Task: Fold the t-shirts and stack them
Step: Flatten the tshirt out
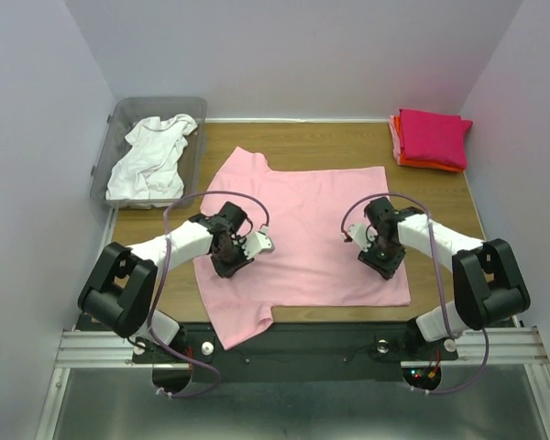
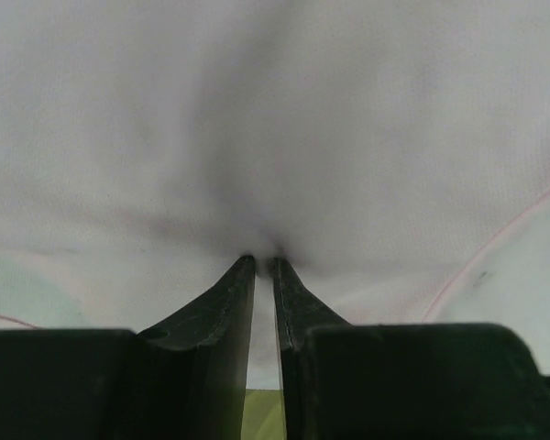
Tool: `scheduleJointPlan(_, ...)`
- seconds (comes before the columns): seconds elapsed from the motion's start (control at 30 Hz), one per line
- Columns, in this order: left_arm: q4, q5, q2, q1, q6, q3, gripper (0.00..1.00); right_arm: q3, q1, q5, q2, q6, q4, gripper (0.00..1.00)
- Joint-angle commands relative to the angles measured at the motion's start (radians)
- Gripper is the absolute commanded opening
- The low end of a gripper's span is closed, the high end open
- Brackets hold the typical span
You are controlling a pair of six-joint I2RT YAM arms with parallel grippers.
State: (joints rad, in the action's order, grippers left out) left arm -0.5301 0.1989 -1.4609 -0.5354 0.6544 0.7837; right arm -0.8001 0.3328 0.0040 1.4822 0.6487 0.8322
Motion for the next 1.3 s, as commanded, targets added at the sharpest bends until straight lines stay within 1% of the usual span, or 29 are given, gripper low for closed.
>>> scheduleJointPlan(0.0,-0.172,0.154,0.039,-0.021,0.071,0.057,0.27,-0.033,-0.008,-0.030,-0.066,0.051,0.057,0.47)
scheduleJointPlan(0.07,-0.217,0.187,0.050,-0.020,0.085,0.103,0.30,-0.076,-0.014,-0.065,-0.094,0.051,0.062,0.53)
scheduleJointPlan(0.1,-0.222,0.183,0.047,-0.011,0.090,0.159,0.32,-0.132,-0.027,-0.081,-0.105,0.048,0.062,0.57)
scheduleJointPlan(0.13,-0.223,0.178,0.033,0.003,0.091,0.192,0.32,-0.166,-0.040,-0.096,-0.111,0.037,0.058,0.69)
scheduleJointPlan(0.17,-0.226,0.186,0.022,0.024,0.094,0.230,0.33,-0.201,-0.055,-0.129,-0.102,0.031,0.054,0.72)
scheduleJointPlan(0.2,-0.234,0.200,-0.013,0.087,0.103,0.314,0.36,-0.284,-0.108,-0.145,-0.061,0.011,0.033,0.73)
scheduleJointPlan(0.23,-0.237,0.218,-0.036,0.119,0.105,0.360,0.39,-0.324,-0.142,-0.166,-0.033,0.002,0.021,0.73)
scheduleJointPlan(0.27,-0.241,0.253,-0.061,0.182,0.103,0.459,0.43,-0.415,-0.214,-0.212,0.004,-0.007,0.001,0.73)
scheduleJointPlan(0.3,-0.242,0.264,-0.084,0.205,0.100,0.507,0.45,-0.457,-0.245,-0.234,0.036,-0.017,-0.008,0.72)
scheduleJointPlan(0.33,-0.229,0.267,-0.129,0.222,0.076,0.552,0.47,-0.505,-0.271,-0.269,0.106,-0.046,-0.019,0.72)
scheduleJointPlan(0.37,-0.219,0.284,-0.148,0.242,0.067,0.628,0.48,-0.546,-0.291,-0.277,0.136,-0.063,-0.050,0.70)
scheduleJointPlan(0.4,-0.203,0.287,-0.162,0.256,0.056,0.662,0.53,-0.579,-0.316,-0.280,0.166,-0.087,-0.067,0.68)
scheduleJointPlan(0.43,-0.155,0.281,-0.189,0.276,0.015,0.690,0.53,-0.649,-0.322,-0.283,0.200,-0.127,-0.082,0.63)
scheduleJointPlan(0.5,-0.102,0.248,-0.216,0.287,-0.027,0.754,0.53,-0.706,-0.328,-0.268,0.288,-0.193,-0.143,0.57)
scheduleJointPlan(0.53,-0.040,0.235,-0.240,0.302,-0.068,0.770,0.53,-0.752,-0.328,-0.259,0.317,-0.214,-0.165,0.55)
scheduleJointPlan(0.6,0.011,0.212,-0.266,0.316,-0.110,0.811,0.53,-0.801,-0.328,-0.225,0.404,-0.259,-0.226,0.52)
scheduleJointPlan(0.63,0.048,0.209,-0.298,0.328,-0.127,0.825,0.53,-0.826,-0.328,-0.219,0.432,-0.291,-0.237,0.52)
scheduleJointPlan(0.67,0.061,0.189,-0.318,0.333,-0.160,0.860,0.53,-0.878,-0.353,-0.205,0.493,-0.305,-0.251,0.52)
scheduleJointPlan(0.7,0.068,0.179,-0.340,0.337,-0.174,0.879,0.53,-0.896,-0.357,-0.205,0.494,-0.314,-0.260,0.52)
scheduleJointPlan(0.8,0.078,0.133,-0.427,0.356,-0.216,0.955,0.53,-0.983,-0.362,-0.196,0.616,-0.343,-0.281,0.52)
scheduleJointPlan(0.9,0.085,0.085,-0.527,0.370,-0.236,1.015,0.52,-1.043,-0.368,-0.197,0.682,-0.356,-0.301,0.56)
scheduleJointPlan(0.93,0.085,0.077,-0.527,0.371,-0.239,1.028,0.52,-1.056,-0.368,-0.197,0.682,-0.357,-0.306,0.56)
scheduleJointPlan(1.0,0.107,0.063,-0.587,0.377,-0.245,1.062,0.52,-1.091,-0.368,-0.200,0.730,-0.360,-0.312,0.57)
scheduleJointPlan(1.13,0.128,0.063,-0.665,0.379,-0.253,1.129,0.51,-1.130,-0.368,-0.193,0.765,-0.369,-0.323,0.58)
scheduleJointPlan(1.27,0.142,0.056,-0.754,0.380,-0.265,1.233,0.51,-1.157,-0.370,-0.187,0.803,-0.377,-0.337,0.58)
